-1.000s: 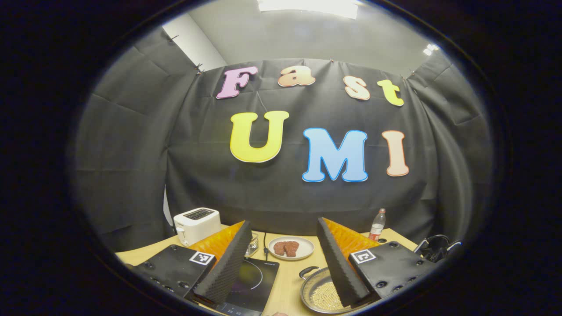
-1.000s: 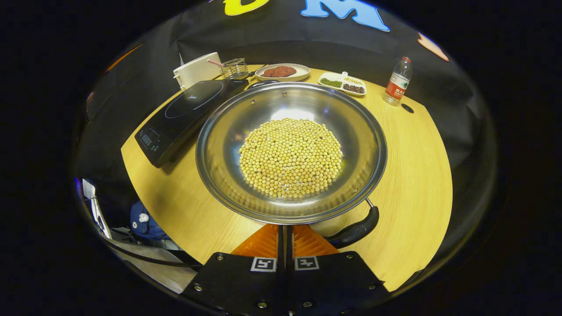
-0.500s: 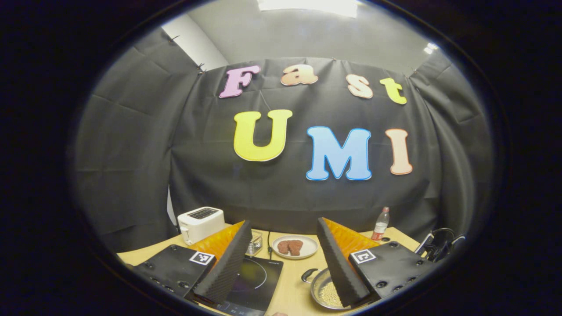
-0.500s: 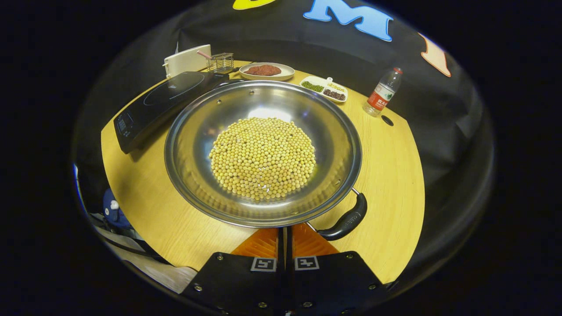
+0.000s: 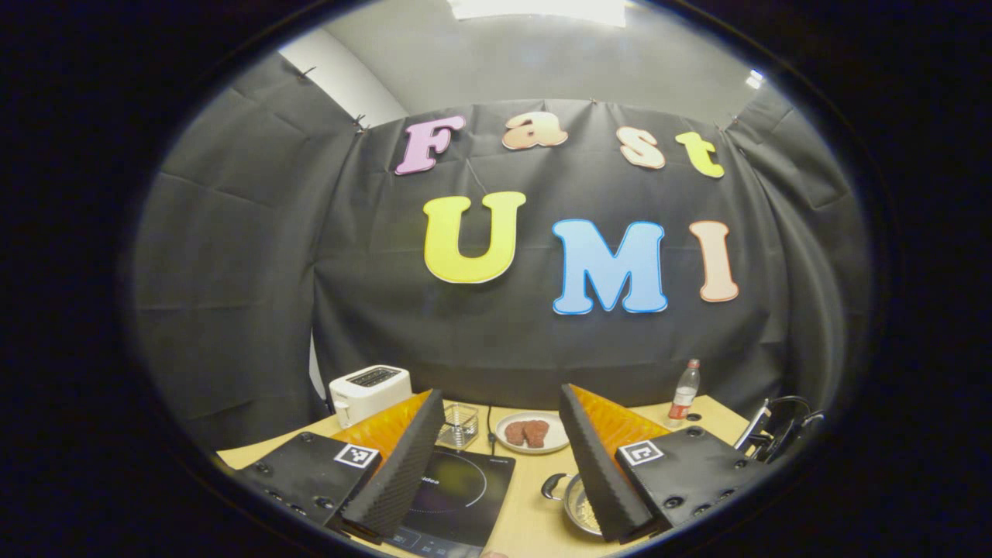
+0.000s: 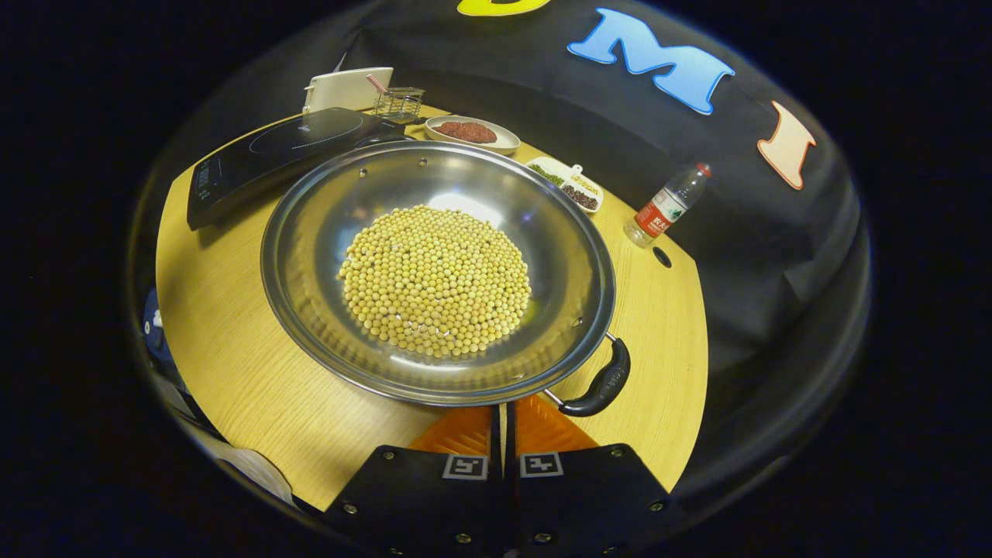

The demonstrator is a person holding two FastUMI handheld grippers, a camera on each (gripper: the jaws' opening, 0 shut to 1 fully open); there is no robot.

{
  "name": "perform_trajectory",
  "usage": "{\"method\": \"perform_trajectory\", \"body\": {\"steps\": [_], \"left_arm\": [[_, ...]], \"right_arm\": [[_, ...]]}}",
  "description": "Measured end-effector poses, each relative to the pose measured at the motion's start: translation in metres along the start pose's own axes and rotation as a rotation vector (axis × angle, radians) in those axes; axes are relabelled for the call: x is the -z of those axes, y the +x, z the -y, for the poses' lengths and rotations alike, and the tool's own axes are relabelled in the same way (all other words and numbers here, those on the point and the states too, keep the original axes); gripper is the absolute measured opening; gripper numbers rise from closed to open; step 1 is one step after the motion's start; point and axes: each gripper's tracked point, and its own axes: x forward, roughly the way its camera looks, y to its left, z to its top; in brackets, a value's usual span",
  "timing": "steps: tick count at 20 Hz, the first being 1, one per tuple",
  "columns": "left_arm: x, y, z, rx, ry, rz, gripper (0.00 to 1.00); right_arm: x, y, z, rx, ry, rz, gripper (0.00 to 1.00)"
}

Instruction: First push the handle of the pot to place it horizontally, then grasp the pot with both hands and set it on the induction cooktop.

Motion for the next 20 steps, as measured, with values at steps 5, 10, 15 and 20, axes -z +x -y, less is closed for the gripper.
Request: {"method": "perform_trajectory", "body": {"steps": [5,10,15,20], "left_arm": [[0.005,-0.002,-0.004,-0.02,0.008,-0.013,0.96],[0.013,0.0,-0.002,-0.022,0.012,-0.029,0.99],[0.025,0.012,0.011,0.006,0.014,-0.047,0.96],[0.041,0.032,0.026,0.051,0.029,-0.074,0.97]], "right_arm": [[-0.011,0.012,0.016,0.058,0.041,0.026,0.01],[-0.018,0.016,0.032,0.126,0.102,0.045,0.01],[-0.02,-0.003,0.048,0.127,0.272,0.079,0.01],[-0.036,-0.031,0.058,0.1,0.463,0.165,0.48]]}}
